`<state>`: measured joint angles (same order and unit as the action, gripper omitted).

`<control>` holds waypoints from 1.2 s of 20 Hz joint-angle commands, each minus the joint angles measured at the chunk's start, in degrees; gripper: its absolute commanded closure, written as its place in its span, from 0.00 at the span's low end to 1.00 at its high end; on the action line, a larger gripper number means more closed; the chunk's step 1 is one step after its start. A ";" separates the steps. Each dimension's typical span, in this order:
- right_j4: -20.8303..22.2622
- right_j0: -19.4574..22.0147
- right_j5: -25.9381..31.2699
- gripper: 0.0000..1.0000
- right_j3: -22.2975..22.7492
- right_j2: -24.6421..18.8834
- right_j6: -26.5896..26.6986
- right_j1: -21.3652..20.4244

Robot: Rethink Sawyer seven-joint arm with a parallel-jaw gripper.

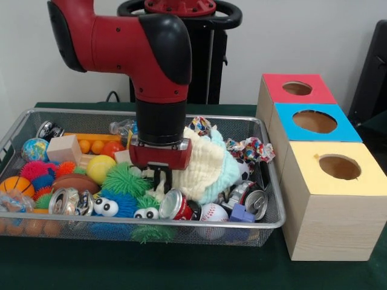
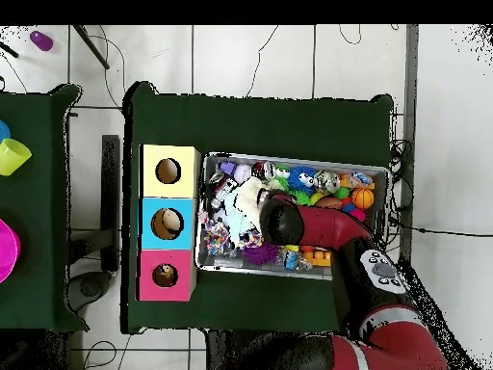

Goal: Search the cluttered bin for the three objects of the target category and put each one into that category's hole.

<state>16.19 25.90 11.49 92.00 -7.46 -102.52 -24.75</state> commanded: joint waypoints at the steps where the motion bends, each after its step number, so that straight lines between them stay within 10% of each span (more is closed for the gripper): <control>1: -1.70 -2.39 17.24 1.00 9.33 -0.73 -0.63 -16.46; 11: -1.98 0.08 39.79 1.00 4.42 -3.28 7.62 -26.36; 24: 0.96 5.33 44.41 1.00 -1.54 -7.36 12.26 -23.95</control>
<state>15.61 29.14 49.56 93.73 -8.64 -102.51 -49.83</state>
